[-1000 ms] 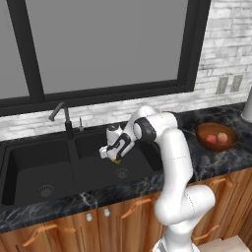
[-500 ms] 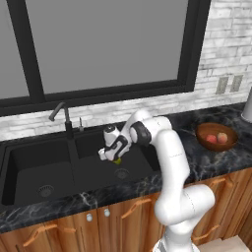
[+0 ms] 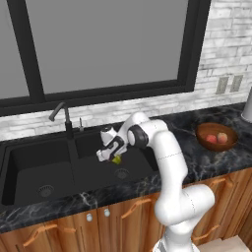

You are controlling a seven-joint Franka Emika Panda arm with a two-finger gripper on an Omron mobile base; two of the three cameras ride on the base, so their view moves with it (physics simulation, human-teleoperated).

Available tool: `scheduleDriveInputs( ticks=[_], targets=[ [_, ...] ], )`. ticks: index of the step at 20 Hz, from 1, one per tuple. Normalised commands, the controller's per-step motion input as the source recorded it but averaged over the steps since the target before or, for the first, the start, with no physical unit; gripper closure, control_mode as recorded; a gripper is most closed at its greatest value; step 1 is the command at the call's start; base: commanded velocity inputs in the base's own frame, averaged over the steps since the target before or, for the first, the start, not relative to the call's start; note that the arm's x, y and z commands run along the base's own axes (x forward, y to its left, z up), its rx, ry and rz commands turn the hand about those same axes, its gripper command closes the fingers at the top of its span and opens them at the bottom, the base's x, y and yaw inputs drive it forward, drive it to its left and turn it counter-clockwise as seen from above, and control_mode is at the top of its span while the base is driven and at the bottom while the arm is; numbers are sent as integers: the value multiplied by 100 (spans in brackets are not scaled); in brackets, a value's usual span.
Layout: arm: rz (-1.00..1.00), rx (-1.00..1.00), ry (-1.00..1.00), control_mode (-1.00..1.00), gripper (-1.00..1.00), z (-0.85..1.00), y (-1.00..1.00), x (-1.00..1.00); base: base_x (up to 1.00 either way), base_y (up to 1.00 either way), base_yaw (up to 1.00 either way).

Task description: Pick the peachs from the cabinet and place them in one bowl. Pick the mango from the sink and place it in the other bowl.

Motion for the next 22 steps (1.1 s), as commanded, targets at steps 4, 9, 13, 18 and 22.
scheduleDriveInputs(
  ticks=[4,9,13,18,22],
  targets=[
    [0,-2,12,-100,100,-30,1,8,0,0,0],
    [0,-2,4,-100,100,-16,-5,-1,0,0,0],
    [0,0,-1,-100,100,14,-10,-23,0,0,0],
    [0,1,0,-100,100,25,-12,-36,0,0,0],
    [4,4,-5,-100,100,31,-11,-39,0,0,0]
  ],
)
